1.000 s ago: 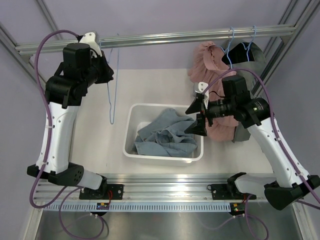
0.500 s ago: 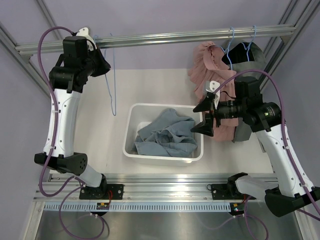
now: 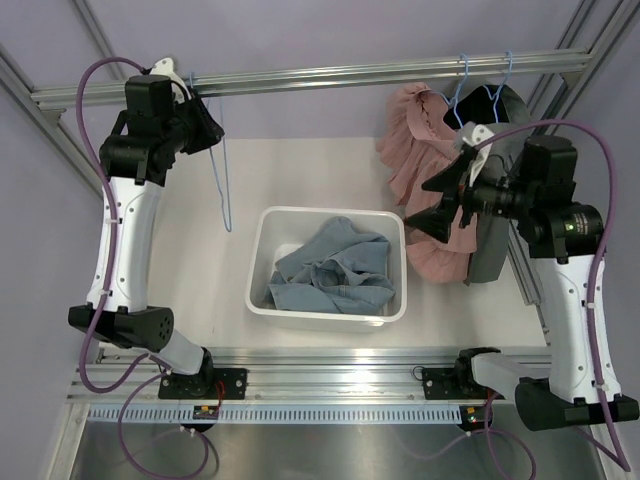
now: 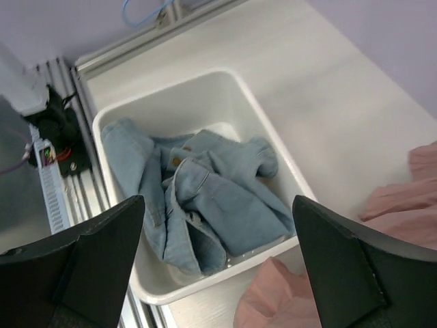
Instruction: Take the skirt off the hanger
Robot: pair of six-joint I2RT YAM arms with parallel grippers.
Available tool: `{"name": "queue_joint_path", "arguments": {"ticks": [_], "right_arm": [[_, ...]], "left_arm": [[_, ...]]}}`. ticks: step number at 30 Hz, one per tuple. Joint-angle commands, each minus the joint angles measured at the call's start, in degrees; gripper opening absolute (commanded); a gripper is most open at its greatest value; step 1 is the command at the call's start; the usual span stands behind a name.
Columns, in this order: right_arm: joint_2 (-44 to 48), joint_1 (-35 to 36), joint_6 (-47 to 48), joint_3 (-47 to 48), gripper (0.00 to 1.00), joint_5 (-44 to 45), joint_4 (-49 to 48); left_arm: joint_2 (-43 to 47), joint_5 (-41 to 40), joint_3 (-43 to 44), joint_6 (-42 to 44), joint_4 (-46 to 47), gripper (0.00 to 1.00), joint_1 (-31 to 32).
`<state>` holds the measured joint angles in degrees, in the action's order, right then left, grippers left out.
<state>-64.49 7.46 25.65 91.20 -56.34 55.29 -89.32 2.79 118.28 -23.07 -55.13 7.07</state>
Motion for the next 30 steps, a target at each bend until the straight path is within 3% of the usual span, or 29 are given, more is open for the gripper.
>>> {"name": "queue_joint_path", "arguments": {"ticks": [1, 3, 4, 6, 9, 10, 11, 16, 21, 26, 29, 30], "right_arm": [[-0.63, -5.16, -11.39, 6.17, 0.98, 2.10, -7.38], [-3.18, -6.58, -17.63, 10.64, 0.99, 8.73, -8.09], [-4.14, -7.02, -18.96, 12.32, 1.00, 11.66, -7.65], [-7.13, -7.02, -21.07, 16.62, 0.99, 18.50, -6.25], [-9.95, -7.02, -22.83, 19.97, 0.96, 27.38, -7.64], [-10.56, -7.02, -23.36, 20.59, 0.95, 29.94, -8.26], [-12.05, -7.02, -24.41, 22.16, 0.94, 34.41, -9.57], [-17.85, -7.02, -21.97, 25.61, 0.92, 38.58, -11.86], [-22.69, -7.02, -14.67, 27.01, 0.91, 35.86, -13.36], [-26.30, -7.02, -9.57, 26.67, 0.87, 34.98, -15.12], [-27.62, -7.02, -8.60, 26.66, 0.78, 32.97, -15.56], [-27.97, -7.02, -8.16, 26.66, 0.70, 32.35, -15.39]], "left_arm": [[4.14, 1.69, -3.14, -0.75, 4.86, 0.34, -0.57], [5.64, 2.39, -5.06, -0.66, 4.95, 0.48, -0.57], [7.56, 2.40, -5.86, -0.57, 5.04, 0.62, -0.48], [10.72, 2.66, -8.14, -0.22, 5.12, 0.78, -0.48], [13.81, 2.49, -10.51, 1.00, 4.77, 0.86, -0.57], [16.08, 2.14, -11.05, 1.18, 4.60, 0.95, -0.48], [17.24, 1.87, -11.66, 1.53, 4.42, 0.96, -0.57], [24.44, 0.38, -17.01, 3.29, 3.19, 0.99, -0.57], [34.27, 2.22, -25.80, 3.38, 4.33, 0.99, -0.57], [41.67, 9.50, -35.38, 2.24, 6.96, 0.99, -0.57], [44.66, 14.50, -37.33, 2.24, 8.89, 0.99, -0.57], [45.02, 16.09, -37.85, 1.89, 9.43, 0.98, -0.57]]}}
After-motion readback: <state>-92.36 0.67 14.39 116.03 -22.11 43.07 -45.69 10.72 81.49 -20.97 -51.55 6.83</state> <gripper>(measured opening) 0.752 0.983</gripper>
